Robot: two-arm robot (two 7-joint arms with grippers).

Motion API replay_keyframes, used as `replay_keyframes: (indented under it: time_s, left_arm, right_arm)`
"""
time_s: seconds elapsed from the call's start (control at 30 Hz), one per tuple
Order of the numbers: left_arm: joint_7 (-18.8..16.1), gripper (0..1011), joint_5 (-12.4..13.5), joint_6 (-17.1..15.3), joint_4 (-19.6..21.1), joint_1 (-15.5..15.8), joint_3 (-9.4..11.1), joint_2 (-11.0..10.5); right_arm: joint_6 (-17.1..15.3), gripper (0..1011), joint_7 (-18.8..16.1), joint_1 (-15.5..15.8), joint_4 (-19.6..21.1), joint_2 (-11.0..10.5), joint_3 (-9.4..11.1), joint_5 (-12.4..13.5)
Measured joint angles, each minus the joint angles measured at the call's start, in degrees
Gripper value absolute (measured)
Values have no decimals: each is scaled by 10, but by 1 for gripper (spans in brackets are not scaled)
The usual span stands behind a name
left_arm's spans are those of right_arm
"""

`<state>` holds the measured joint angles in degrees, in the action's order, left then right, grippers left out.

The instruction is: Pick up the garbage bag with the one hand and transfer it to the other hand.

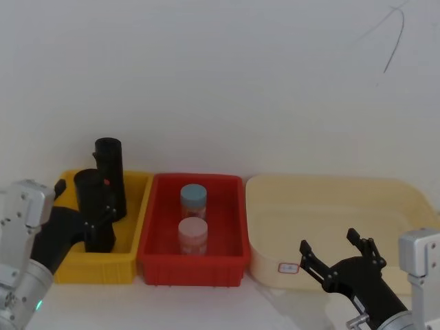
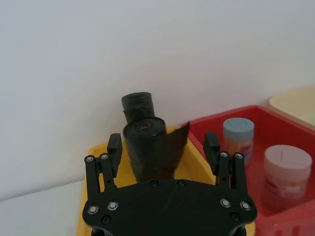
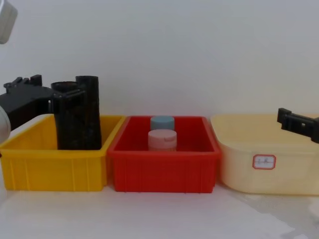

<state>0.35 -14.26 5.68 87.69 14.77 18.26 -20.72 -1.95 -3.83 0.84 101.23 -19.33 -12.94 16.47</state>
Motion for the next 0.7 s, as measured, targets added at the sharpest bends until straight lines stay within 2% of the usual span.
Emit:
replay_keyframes:
  time_s: [0.43,0.7]
  left_arm:
    - [26,1001,-25,28,-68,38,-14,28]
    - [37,1001,-32,39,-95,54,-18,38]
  right_arm:
    - [0,1000,0,0,0,0,0,0]
    - [0,1000,0,0,0,0,0,0]
